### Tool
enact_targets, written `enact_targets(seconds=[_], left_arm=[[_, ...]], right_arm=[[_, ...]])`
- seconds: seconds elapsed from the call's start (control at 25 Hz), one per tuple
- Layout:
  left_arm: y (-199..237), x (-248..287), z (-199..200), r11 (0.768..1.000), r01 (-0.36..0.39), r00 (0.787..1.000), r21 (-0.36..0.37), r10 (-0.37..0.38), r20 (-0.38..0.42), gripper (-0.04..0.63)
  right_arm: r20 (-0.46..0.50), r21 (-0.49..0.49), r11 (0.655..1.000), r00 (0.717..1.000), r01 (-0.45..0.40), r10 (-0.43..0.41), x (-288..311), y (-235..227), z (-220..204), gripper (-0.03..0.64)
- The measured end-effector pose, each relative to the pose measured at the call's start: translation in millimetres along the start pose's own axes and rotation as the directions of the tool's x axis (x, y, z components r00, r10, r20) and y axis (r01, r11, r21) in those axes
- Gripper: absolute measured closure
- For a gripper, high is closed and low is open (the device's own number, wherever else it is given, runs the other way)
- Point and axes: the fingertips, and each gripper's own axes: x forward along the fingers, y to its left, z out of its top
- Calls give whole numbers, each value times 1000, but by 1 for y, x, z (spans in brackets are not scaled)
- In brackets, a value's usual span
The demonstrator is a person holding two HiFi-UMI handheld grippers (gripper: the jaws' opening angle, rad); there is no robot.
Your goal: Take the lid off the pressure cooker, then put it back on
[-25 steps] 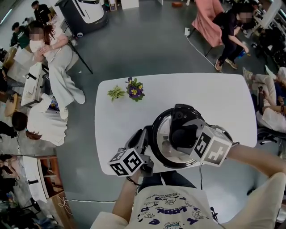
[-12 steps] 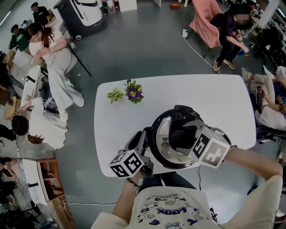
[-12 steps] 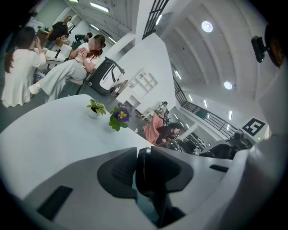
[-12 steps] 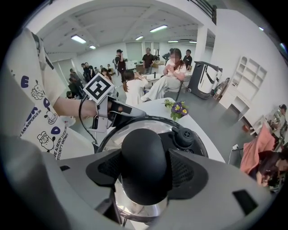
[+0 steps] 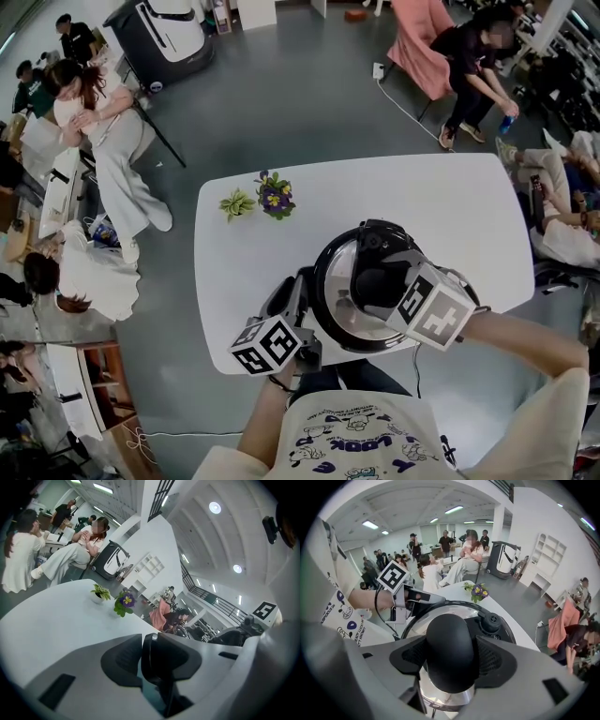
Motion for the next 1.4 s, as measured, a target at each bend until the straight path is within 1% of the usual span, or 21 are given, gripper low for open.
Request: enact_targets(seconds=[0.24, 0.36, 0.52, 0.8, 0.96, 1.12, 1.24, 1.4], left_arm=[[1, -1, -2, 1000, 0, 1000, 4, 0, -1, 482], [2, -1, -3, 1000, -4, 1000, 9, 4, -3, 482], [2, -2, -3, 1000, -10, 1000, 13, 10, -1, 482], [3, -4, -5, 1000, -12, 1000, 25, 13, -4, 483], [2, -4, -5, 999, -12, 1000, 30, 12, -7, 483], [2, -4, -4, 999, -13, 1000, 32, 13, -9, 483], [2, -5, -4, 999, -13, 1000, 37, 13, -11, 483], [2, -5, -5, 999, -12, 1000, 40, 13, -13, 483]], right_arm=[[21, 142, 987, 997, 69, -73, 1, -4, -1, 295], [21, 186, 978, 995, 90, -96, 2, -6, -1, 295], [11, 251, 960, 992, 122, -129, 3, -11, -3, 295], [13, 355, 919, 982, 172, -188, 2, -14, -5, 295], [19, 367, 912, 979, 184, -205, 1, -15, -4, 293], [18, 361, 915, 980, 179, -199, 1, -15, -4, 291], [15, 350, 922, 984, 163, -180, 1, -14, -4, 291], [-12, 341, 931, 991, 128, -132, 4, -11, -5, 293]])
